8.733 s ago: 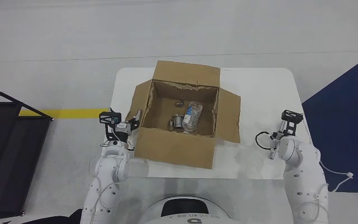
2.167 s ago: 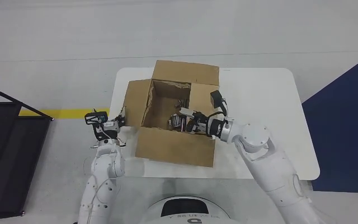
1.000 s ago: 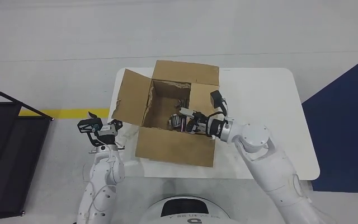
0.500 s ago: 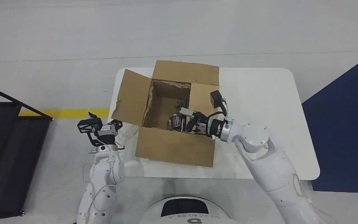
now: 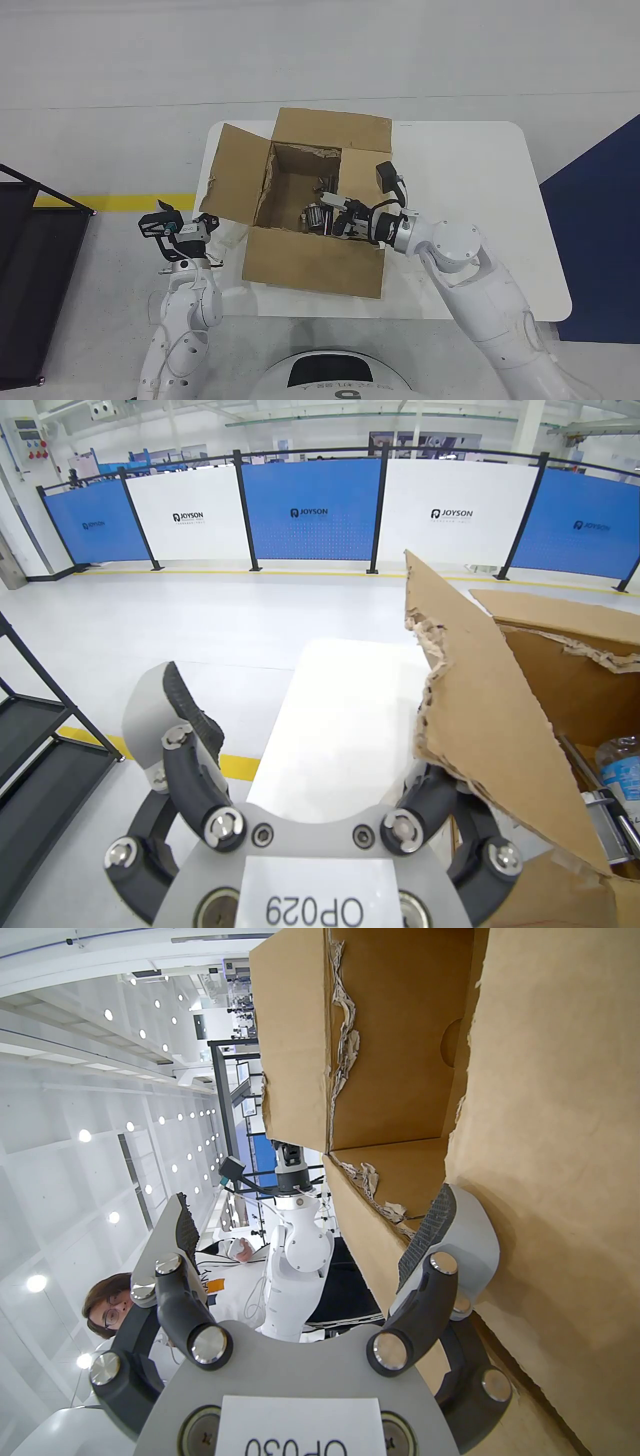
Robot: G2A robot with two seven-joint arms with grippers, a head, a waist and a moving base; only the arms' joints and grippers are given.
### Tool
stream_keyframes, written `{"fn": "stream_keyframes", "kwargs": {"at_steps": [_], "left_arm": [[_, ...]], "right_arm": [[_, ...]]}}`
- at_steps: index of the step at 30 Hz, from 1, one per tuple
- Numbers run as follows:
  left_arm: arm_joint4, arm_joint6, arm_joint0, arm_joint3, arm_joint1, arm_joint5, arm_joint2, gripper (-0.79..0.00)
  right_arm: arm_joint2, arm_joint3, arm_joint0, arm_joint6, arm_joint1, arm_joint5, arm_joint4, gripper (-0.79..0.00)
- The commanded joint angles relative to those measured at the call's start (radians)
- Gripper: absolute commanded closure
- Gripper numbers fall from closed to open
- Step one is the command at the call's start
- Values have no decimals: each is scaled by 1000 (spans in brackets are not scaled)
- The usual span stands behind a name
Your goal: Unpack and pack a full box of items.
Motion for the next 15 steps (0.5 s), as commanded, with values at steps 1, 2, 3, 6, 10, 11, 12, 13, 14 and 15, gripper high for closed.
{"fn": "stream_keyframes", "kwargs": {"at_steps": [1,2,3,6,10,11,12,13,14,15], "left_arm": [[0,0,0,0,0,0,0,-785],[2,2,-1,-2,0,0,0,-785],[16,17,-1,-8,1,1,1,-785],[45,64,10,-27,-1,14,30,-785],[88,76,9,-57,-4,17,80,-785],[105,69,6,-58,-4,20,90,-785],[124,60,1,-54,-4,23,102,-785],[141,49,-4,-48,-4,27,114,-785],[164,34,-11,-38,-4,31,126,-785],[182,17,-18,-27,-5,31,139,-785]], "right_arm": [[0,0,0,0,0,0,0,-785],[0,0,0,0,0,0,0,-785],[0,0,0,0,0,0,0,-785],[0,0,0,0,0,0,0,-785],[0,0,0,0,0,0,0,-785],[0,0,0,0,0,0,0,-785],[0,0,0,0,0,0,0,-785],[0,0,0,0,0,0,0,-785],[0,0,0,0,0,0,0,-785],[0,0,0,0,0,0,0,-785]]}}
